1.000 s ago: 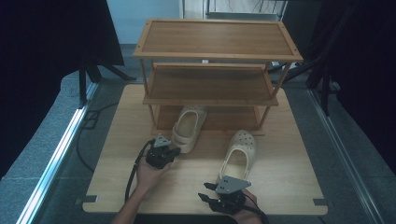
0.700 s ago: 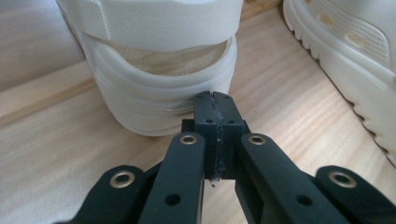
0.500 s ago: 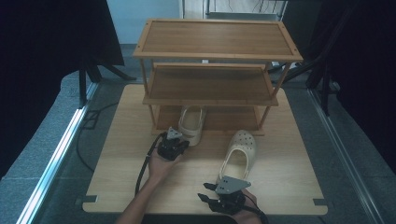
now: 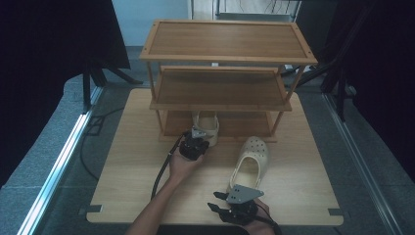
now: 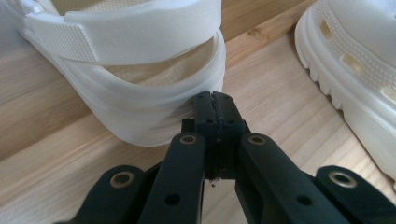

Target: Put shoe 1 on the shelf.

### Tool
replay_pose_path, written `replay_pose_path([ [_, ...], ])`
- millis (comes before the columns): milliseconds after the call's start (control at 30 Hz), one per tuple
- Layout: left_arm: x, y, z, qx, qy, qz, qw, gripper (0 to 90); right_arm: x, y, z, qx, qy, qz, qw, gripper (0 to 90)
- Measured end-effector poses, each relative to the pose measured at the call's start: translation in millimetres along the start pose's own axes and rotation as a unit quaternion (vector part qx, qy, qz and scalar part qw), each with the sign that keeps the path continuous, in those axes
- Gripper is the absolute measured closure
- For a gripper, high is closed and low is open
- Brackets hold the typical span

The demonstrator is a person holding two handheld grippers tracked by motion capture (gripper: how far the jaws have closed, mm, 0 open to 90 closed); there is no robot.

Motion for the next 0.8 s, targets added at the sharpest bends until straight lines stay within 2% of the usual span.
replay_pose_path([
  [167,0.1,-3.3,1.5,-0.006,0.0,0.001,1.0,89.8,0.2,0.4,0.1,0.0,0.0,0.0,1.0,58.7],
  [267,-1.0,1.0,-0.2,-0.009,-0.004,-0.004,0.9999,85.3,0.2,1.1,0.6,-0.002,0.001,-0.001,1.0,59.1],
  [300,-0.9,6.0,-1.1,-0.014,-0.004,-0.008,0.9999,81.6,-0.3,1.9,0.9,-0.003,0.0,-0.002,1.0,59.5],
  [333,0.0,9.9,-2.2,-0.015,-0.007,-0.008,0.9998,81.6,-0.3,1.9,0.9,-0.003,0.0,-0.002,1.0,59.5],
  [367,2.3,21.1,-6.4,-0.013,-0.008,-0.011,0.9998,77.2,-1.5,3.1,1.4,-0.006,-0.001,-0.004,1.0,59.9],
  [400,2.3,21.1,-6.4,-0.013,-0.008,-0.011,0.9998,74.0,-1.5,3.1,1.4,-0.006,-0.001,-0.004,1.0,59.9],
  [467,5.8,39.0,-16.4,-0.021,0.003,-0.02,0.9996,67.5,-3.2,4.8,2.6,-0.011,-0.003,-0.008,0.9999,61.1],
  [500,5.8,39.0,-16.4,-0.021,0.003,-0.02,0.9996,63.3,-3.2,4.8,2.6,-0.011,-0.003,-0.008,0.9999,61.1],
  [533,7.5,44.9,-21.0,-0.019,0.008,-0.023,0.9995,63.3,-3.6,5.0,3.1,-0.013,-0.004,-0.01,0.9999,62.2],
  [567,11.0,54.6,-31.4,-0.016,0.019,-0.027,0.9993,55.0,-2.8,5.1,3.9,-0.015,-0.002,-0.012,0.9998,65.0],
  [600,11.0,54.6,-31.4,-0.016,0.019,-0.027,0.9993,53.1,-2.8,5.1,3.9,-0.015,-0.002,-0.012,0.9998,65.0],
  [667,13.9,63.5,-41.8,-0.017,0.024,-0.028,0.9992,49.8,-0.7,5.2,5.2,-0.016,0.005,-0.017,0.9997,70.5],
  [700,15.5,68.1,-46.5,-0.018,0.025,-0.03,0.9991,49.8,-0.7,5.2,5.2,-0.016,0.005,-0.017,0.9997,70.5],
  [767,16.2,78.0,-54.4,-0.027,0.032,-0.04,0.9983,49.2,-0.2,6.4,7.1,-0.017,0.01,-0.022,0.9996,76.5],
  [800,16.8,83.6,-58.5,-0.03,0.033,-0.038,0.9983,47.8,-1.1,8.3,8.9,-0.02,0.009,-0.026,0.9994,82.3],
])
Point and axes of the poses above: each handheld gripper's, and its own axes: y roughly backward along the jaws, z roughly out of its top, x roughly to its left, the point moved 7 cm from there along -y, roughly forward along the jaws, and after that the axes turned 5 degrees about z, right-handed, at the moved point
